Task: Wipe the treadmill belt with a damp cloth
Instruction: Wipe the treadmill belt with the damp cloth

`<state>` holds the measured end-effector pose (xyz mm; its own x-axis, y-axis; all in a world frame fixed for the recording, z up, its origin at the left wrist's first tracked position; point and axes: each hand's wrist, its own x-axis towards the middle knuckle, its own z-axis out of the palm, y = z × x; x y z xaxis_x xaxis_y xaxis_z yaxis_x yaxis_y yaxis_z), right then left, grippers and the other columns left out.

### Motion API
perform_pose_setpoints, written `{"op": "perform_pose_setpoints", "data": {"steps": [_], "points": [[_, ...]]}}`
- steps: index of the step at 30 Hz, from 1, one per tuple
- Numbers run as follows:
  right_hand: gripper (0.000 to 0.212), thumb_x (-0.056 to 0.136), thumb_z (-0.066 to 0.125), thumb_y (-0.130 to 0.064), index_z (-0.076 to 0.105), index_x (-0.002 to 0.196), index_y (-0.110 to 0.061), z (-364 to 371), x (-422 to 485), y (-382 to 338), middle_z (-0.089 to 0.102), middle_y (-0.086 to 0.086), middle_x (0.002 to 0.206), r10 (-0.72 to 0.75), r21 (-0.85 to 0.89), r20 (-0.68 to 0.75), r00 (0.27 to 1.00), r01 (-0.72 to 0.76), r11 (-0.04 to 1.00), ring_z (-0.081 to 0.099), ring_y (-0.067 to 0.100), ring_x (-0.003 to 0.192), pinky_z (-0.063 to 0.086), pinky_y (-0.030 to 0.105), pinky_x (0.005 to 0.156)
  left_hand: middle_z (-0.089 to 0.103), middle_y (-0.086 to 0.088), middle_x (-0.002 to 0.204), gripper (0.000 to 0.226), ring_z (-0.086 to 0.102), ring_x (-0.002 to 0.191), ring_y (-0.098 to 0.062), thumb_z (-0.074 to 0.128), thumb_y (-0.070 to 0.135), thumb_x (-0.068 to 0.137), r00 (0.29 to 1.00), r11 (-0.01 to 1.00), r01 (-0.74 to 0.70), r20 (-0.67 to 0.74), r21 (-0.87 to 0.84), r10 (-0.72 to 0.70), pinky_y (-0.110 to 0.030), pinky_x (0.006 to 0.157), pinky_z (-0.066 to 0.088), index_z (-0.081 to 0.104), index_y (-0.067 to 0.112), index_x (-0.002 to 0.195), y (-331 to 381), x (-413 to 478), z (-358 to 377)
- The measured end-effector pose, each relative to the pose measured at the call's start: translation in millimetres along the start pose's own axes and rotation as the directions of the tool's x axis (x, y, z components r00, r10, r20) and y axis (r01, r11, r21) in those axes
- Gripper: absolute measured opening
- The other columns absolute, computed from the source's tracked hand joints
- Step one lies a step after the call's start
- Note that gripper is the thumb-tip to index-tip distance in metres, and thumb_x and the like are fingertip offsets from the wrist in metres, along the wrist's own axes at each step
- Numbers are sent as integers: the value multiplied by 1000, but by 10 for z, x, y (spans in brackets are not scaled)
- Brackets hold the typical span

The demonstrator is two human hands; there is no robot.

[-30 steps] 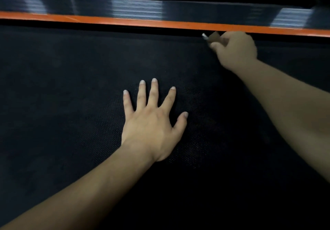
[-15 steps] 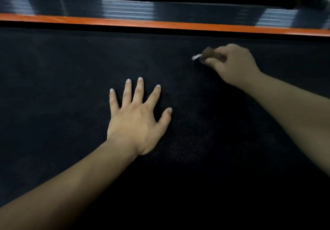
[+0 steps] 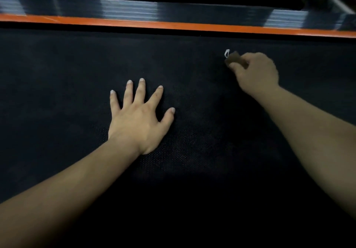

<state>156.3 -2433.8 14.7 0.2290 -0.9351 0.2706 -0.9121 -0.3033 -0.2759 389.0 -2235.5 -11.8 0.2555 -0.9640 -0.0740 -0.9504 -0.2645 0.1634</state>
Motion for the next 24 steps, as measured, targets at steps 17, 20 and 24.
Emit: {"op": "perform_pose_setpoints", "data": {"steps": [17, 20, 24], "points": [[27, 93, 60, -47, 71, 98, -23, -222, -1436, -316, 49, -6, 80, -358, 153, 138, 923, 337, 929, 51, 15, 72, 38, 30, 63, -1, -6, 172, 75, -11, 157, -28, 15, 75, 95, 1000, 1000, 6, -9, 15, -6, -60, 123, -9, 11, 40, 162, -4, -3, 3], [30, 92, 59, -50, 70, 100, -23, -274, -1177, -112, 52, -2, 83, -283, 51, 108, 953, 279, 959, 56, 22, 78, 43, 33, 68, -1, -6, 172, 75, -11, 157, -28, 16, 75, 95, 1000, 1000, 3, -4, 12, -3, -60, 123, -9, 12, 40, 162, 6, -9, -3], [30, 92, 58, -49, 69, 103, -23, -271, -1197, -75, 51, -3, 86, -94, 16, 2, 996, 94, 995, 57, 24, 82, 44, 35, 71, 0, -7, 172, 75, -10, 157, -29, 17, 75, 95, 1000, 1000, 7, -8, 14, -7, -61, 123, -9, 13, 40, 162, 10, -11, 4]]}}
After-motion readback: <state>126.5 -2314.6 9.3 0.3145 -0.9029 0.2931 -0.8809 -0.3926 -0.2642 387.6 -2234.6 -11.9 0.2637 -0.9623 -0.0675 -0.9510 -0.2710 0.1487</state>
